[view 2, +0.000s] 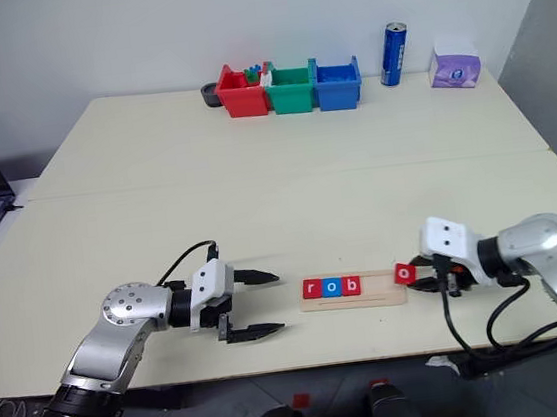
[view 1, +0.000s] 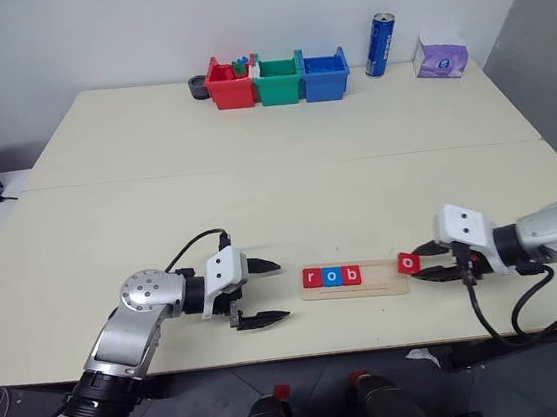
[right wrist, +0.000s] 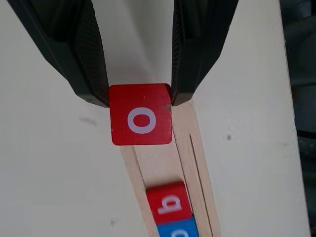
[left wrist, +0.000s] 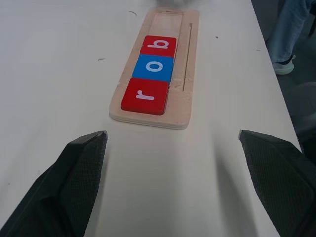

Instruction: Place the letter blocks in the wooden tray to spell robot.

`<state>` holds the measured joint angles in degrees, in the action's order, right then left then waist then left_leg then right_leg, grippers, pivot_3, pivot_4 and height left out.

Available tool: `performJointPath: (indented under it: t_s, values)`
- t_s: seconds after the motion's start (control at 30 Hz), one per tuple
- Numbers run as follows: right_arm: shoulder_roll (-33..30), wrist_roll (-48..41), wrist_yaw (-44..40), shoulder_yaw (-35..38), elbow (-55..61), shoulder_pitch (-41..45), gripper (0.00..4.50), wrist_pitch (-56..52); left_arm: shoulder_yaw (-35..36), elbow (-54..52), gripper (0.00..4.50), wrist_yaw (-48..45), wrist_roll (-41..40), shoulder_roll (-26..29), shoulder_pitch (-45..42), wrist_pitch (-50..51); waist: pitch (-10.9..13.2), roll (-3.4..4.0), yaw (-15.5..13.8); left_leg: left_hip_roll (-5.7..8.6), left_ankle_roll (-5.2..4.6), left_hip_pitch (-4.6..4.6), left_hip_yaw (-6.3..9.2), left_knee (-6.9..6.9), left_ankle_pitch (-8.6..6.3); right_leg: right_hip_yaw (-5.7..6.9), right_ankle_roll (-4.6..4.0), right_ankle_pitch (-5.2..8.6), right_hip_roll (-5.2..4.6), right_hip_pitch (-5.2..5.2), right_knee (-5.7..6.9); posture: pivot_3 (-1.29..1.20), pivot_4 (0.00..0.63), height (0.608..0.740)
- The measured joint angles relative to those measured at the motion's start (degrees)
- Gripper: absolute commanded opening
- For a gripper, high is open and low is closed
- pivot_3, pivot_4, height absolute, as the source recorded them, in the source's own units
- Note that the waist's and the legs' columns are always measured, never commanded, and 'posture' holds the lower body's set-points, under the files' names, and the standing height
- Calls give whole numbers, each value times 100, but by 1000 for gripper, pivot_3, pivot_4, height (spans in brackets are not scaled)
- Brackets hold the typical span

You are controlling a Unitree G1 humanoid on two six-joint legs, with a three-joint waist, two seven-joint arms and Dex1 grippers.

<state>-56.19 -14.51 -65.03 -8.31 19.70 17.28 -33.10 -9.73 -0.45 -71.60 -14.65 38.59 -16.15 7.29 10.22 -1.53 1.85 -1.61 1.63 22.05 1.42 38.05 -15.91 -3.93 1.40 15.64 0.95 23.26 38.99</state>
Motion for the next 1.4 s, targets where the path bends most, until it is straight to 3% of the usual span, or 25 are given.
performJointPath:
  t_s: [0.2,0.53,1.37,1.4]
  values:
    - [407,346,145,-721,-177,408,1431,-80,-1,16,4500,86,7,-35,-9,-10,0,0,-5,4,0,3,-2,1,0,-1,-7,-4,-3,1,-1,0,150,740]
    - [708,744,24,-1269,-610,866,1431,35,-1,22,4500,117,20,-61,2,-21,0,0,-5,2,0,3,-1,1,0,5,-24,-14,-2,2,0,0,150,740]
    - [791,1005,-149,-1381,-839,1088,1431,152,-1,0,4500,227,19,-66,44,10,0,0,-5,2,0,3,1,1,0,6,-25,-15,-2,2,2,0,150,740]
    - [795,1005,-160,-1383,-845,1089,1781,152,-1,0,4500,227,19,-67,44,12,0,0,-6,2,0,3,1,1,0,6,-25,-15,-2,2,2,0,150,740]
